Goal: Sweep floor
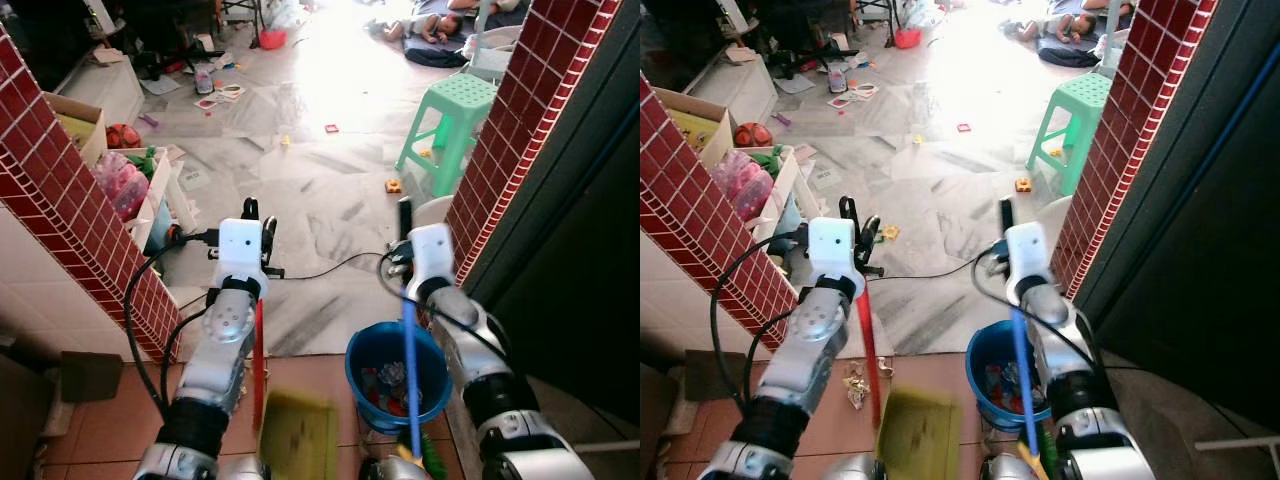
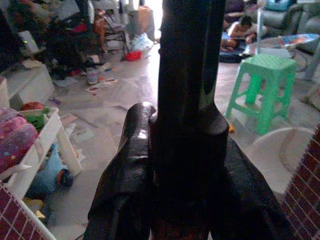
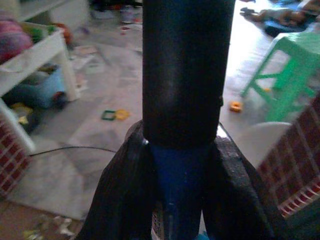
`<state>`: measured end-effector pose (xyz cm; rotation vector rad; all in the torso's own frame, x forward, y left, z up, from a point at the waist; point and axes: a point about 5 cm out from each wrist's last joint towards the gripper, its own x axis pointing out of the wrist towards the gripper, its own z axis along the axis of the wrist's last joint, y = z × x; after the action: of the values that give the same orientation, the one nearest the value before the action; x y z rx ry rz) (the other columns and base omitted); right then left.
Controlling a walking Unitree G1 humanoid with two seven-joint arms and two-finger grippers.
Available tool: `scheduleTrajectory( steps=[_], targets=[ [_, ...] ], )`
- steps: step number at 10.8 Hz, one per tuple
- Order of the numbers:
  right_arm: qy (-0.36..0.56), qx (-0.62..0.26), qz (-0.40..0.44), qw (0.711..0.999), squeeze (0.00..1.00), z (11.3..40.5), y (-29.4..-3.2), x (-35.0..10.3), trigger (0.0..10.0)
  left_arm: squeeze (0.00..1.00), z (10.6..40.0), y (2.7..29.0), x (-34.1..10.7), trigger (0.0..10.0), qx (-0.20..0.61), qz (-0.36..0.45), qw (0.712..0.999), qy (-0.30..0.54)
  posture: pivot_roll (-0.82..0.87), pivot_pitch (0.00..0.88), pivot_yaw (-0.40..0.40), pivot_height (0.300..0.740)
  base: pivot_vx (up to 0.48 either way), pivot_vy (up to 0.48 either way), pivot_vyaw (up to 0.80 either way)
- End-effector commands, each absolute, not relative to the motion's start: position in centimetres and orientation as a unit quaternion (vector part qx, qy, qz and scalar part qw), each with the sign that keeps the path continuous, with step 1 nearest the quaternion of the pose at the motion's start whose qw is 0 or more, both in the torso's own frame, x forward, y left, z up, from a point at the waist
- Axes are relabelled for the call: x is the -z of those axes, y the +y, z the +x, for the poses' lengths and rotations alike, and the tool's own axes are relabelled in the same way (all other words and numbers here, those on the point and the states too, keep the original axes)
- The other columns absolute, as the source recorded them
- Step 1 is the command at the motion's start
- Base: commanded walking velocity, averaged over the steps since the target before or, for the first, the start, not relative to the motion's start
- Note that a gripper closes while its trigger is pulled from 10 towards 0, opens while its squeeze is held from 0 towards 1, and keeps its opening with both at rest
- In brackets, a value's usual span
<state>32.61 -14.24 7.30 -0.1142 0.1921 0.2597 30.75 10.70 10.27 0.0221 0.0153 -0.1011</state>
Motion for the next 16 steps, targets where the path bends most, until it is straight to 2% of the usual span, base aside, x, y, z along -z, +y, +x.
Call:
scheduleTrajectory(
  steps=[1,5,8,13,15,16],
  targets=[
    [0.087,-0.144,-0.043,0.985,0.0,32.6,-13.8,-7.7,10.0,0.0,30.8,10.9,-11.3,10.0,0.051,0.008,0.999,-0.015,-0.02,0.0,0.025,0.74,0.0,0.0,0.0],
    [0.093,-0.145,-0.054,0.984,0.0,32.1,-13.9,-7.8,10.0,0.0,30.4,10.4,-11.2,10.0,0.055,0.021,0.998,-0.002,-0.01,0.052,0.027,0.74,-0.132,0.0,0.0],
    [0.096,-0.15,-0.059,0.982,0.0,32.0,-13.8,-7.8,10.0,0.0,30.2,10.2,-11.2,10.0,0.061,0.014,0.998,0.002,-0.01,0.04,0.02,0.74,-0.284,0.0,0.0],
    [0.029,-0.113,-0.052,0.992,0.0,32.5,-14.0,-9.5,10.0,0.0,30.5,10.8,-10.9,10.0,0.053,0.005,0.999,0.012,-0.01,0.0,0.015,0.74,-0.299,0.0,0.0],
    [0.021,-0.113,-0.08,0.99,0.0,32.8,-14.2,-9.8,10.0,0.0,30.8,11.2,-11.5,10.0,0.054,0.014,0.998,0.004,-0.02,0.0,-0.031,0.74,0.0,0.0,0.0],
    [0.028,-0.129,-0.113,0.985,0.0,33.0,-14.1,-9.9,10.0,0.0,30.9,11.6,-12.1,10.0,0.078,0.081,0.994,0.002,-0.02,0.0,-0.091,0.74,0.0,0.0,0.0]
  ],
)
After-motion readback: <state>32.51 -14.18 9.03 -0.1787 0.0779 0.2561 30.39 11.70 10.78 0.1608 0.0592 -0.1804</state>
